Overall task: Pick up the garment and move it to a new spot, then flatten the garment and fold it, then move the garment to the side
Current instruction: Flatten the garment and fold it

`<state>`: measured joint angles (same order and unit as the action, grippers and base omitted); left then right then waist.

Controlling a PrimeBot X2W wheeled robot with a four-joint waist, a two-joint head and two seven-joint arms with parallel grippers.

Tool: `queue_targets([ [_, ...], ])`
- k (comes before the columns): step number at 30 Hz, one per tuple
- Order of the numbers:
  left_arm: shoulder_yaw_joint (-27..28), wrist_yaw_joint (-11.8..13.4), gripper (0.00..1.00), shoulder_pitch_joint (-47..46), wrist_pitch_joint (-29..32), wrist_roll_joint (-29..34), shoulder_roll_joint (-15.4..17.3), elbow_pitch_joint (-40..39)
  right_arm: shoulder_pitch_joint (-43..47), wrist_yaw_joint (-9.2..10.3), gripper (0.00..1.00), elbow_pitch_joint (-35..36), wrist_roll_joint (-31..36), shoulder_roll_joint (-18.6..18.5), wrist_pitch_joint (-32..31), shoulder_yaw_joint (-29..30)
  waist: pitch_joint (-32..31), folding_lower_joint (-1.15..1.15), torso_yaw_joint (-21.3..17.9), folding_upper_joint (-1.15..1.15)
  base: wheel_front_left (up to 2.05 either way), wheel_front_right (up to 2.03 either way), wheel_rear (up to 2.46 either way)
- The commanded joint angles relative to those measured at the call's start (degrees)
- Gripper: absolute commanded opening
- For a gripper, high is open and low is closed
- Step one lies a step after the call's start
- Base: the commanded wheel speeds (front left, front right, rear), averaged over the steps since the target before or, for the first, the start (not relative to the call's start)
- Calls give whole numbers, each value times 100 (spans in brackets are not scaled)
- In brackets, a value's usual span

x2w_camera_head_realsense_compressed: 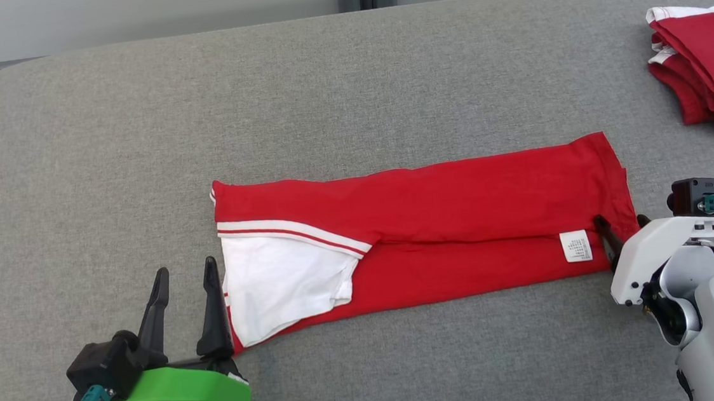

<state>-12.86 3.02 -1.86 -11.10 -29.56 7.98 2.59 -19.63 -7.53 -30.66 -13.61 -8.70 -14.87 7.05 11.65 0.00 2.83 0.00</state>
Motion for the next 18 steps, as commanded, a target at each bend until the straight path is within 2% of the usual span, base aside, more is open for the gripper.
queue_targets([
  [1,17,-4,100,-95,-16,-7,5,41,-77,9,100,-112,-53,-24,-67,-38,-8,0,26,0,0,0,0],
  [5,26,6,100,-122,-24,-34,26,92,-169,5,100,-420,-224,8,-180,-190,-13,0,39,0,0,0,0],
  [7,35,21,100,-128,-25,-40,46,105,-266,5,47,-560,-262,4,-165,-251,-10,0,31,0,0,0,0],
  [10,33,37,100,-151,-17,-40,66,117,-404,5,9,-712,-304,-13,-126,-333,-7,0,14,0,0,0,0],
  [11,28,44,100,-151,-8,-36,73,125,-465,5,0,-768,-318,-18,-106,-368,-8,0,2,0,0,0,0],
  [18,18,71,100,-112,6,-36,114,163,-866,10,0,-985,-394,-176,121,-530,-72,0,-170,0,0,0,0],
])
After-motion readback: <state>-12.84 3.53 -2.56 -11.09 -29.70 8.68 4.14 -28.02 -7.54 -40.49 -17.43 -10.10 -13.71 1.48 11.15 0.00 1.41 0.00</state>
